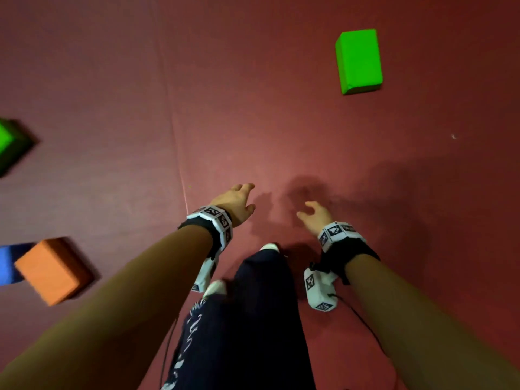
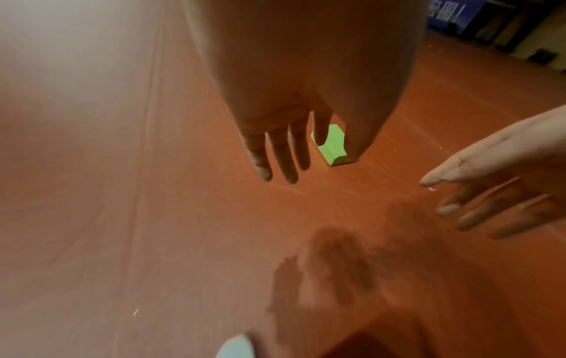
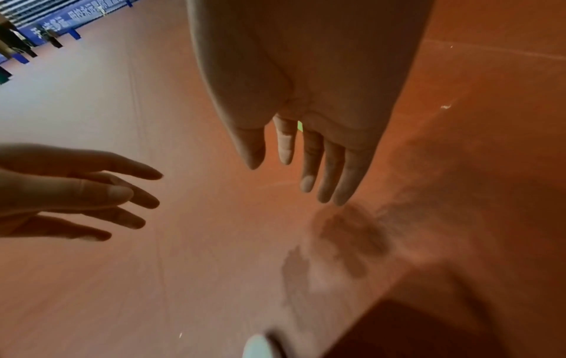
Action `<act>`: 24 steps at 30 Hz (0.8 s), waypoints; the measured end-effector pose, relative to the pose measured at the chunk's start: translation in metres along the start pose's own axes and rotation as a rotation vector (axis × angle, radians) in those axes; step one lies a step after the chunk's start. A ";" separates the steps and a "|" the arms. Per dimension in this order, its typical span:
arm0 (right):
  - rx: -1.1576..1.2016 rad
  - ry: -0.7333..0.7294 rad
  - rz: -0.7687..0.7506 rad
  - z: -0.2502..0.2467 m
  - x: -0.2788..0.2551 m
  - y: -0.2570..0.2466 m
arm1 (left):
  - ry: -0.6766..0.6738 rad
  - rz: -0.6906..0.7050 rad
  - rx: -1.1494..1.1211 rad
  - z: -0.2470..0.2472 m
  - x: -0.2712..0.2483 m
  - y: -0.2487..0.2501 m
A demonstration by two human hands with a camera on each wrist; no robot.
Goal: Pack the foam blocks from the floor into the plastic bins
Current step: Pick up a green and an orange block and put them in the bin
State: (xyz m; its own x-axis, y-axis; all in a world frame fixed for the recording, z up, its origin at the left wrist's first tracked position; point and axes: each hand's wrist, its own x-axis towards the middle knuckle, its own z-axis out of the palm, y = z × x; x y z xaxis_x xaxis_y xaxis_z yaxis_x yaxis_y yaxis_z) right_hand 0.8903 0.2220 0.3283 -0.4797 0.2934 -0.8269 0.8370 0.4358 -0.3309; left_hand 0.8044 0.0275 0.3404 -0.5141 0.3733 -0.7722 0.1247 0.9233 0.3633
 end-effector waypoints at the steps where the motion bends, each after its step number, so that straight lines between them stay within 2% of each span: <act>1: -0.004 0.011 0.010 -0.022 0.011 -0.006 | -0.005 0.025 -0.002 -0.016 0.018 0.017; 8: 0.097 0.081 0.081 -0.169 0.127 -0.066 | 0.000 0.080 0.013 -0.130 0.166 0.119; 15: 0.210 0.177 0.140 -0.267 0.276 -0.112 | -0.083 0.136 0.031 -0.211 0.330 0.181; 19: 0.197 0.126 0.167 -0.297 0.336 -0.126 | -0.050 0.084 0.065 -0.232 0.396 0.195; 24: 0.191 0.078 0.191 -0.312 0.411 -0.112 | -0.084 0.043 0.058 -0.219 0.480 0.213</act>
State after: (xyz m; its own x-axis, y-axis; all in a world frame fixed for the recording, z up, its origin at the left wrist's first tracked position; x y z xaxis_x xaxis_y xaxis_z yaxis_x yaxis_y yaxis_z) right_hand 0.5174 0.5595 0.1676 -0.3212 0.4229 -0.8474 0.9451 0.2005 -0.2581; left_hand 0.3983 0.3833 0.1614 -0.4348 0.4163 -0.7985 0.1955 0.9092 0.3676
